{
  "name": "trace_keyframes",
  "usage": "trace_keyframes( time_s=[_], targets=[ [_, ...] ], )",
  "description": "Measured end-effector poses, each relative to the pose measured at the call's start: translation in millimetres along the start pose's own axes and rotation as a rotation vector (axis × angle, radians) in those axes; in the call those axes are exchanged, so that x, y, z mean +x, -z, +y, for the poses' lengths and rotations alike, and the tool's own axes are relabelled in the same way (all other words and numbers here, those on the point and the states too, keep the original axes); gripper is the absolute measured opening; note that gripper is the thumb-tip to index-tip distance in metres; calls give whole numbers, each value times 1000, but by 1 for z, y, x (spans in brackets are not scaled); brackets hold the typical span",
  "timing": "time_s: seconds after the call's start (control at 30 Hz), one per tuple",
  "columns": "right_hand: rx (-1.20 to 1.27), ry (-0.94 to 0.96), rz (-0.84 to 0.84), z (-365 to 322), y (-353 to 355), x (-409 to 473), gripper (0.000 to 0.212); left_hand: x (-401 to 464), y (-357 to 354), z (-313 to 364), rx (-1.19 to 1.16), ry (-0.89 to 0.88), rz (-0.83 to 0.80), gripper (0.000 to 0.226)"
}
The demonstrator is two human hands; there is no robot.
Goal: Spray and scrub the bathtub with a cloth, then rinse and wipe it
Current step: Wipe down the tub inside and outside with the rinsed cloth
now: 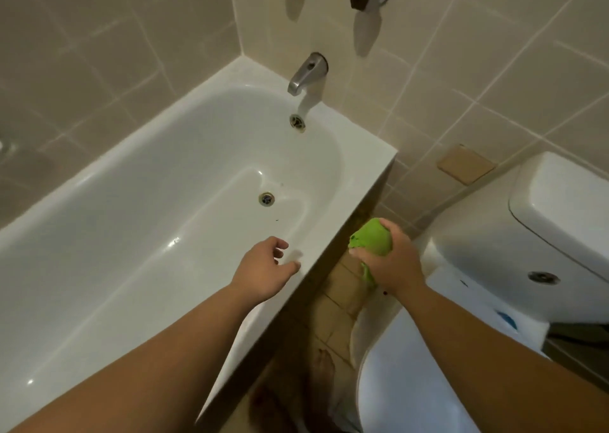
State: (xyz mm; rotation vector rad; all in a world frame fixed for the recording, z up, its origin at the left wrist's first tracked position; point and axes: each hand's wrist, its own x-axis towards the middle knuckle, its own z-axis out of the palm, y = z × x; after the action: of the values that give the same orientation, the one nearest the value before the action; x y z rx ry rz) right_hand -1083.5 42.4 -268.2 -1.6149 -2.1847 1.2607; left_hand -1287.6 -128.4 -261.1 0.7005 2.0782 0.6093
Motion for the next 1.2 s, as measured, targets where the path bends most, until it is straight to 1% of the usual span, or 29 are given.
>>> trace_keyframes(
  time_s=[0.1,0.23,0.33,0.4,0.47,0.53,0.63,0.7,0.77,0.8,0.83,0.87,0.9,0.97,1.03,1.07,1.1,1.13,1.2],
  targets=[
    [-59,11,14,10,-4,60,88,52,-26,0,68,-9,-81,59],
    [-207,13,-22,24,-5,159,92,119,-60,-5,220,-38,-224,88],
    [-348,6,0,28,-1,238,91,164,-76,-9,259,-26,-264,108],
    [-420,-7,64,28,3,290,94,184,-88,-11,230,-23,-291,111],
    [-404,-34,123,30,1,334,95,197,-101,-14,186,-10,-309,110],
    [-387,-12,139,35,-12,363,93,205,-113,-21,158,8,-296,112],
    [-439,77,156,44,-48,358,82,210,-122,-31,101,25,-257,115],
    [-464,217,154,51,-72,318,76,210,-124,-34,57,36,-235,114],
    [-505,467,4,66,-85,273,75,208,-125,-36,20,48,-209,112],
    [-535,592,-82,75,-81,263,75,207,-125,-37,6,60,-193,110],
    [-564,677,-156,83,-71,269,77,204,-125,-38,-5,73,-176,108],
    [-591,699,-179,86,-59,285,80,202,-126,-39,-17,84,-156,105],
    [-603,654,-157,86,-47,306,81,199,-127,-41,-28,97,-140,102],
    [-583,466,-19,75,-31,352,82,192,-128,-46,-36,115,-116,100],
    [-530,252,99,60,-35,374,79,186,-129,-52,-16,127,-98,101],
    [-534,221,121,52,-45,369,77,183,-129,-55,-3,130,-92,101],
    [-556,261,107,46,-59,354,76,180,-128,-58,6,133,-88,102],
    [-573,354,61,42,-75,329,75,177,-126,-60,9,138,-87,102],
    [-602,628,-117,49,-109,259,75,169,-123,-65,0,144,-91,100]
  ],
)
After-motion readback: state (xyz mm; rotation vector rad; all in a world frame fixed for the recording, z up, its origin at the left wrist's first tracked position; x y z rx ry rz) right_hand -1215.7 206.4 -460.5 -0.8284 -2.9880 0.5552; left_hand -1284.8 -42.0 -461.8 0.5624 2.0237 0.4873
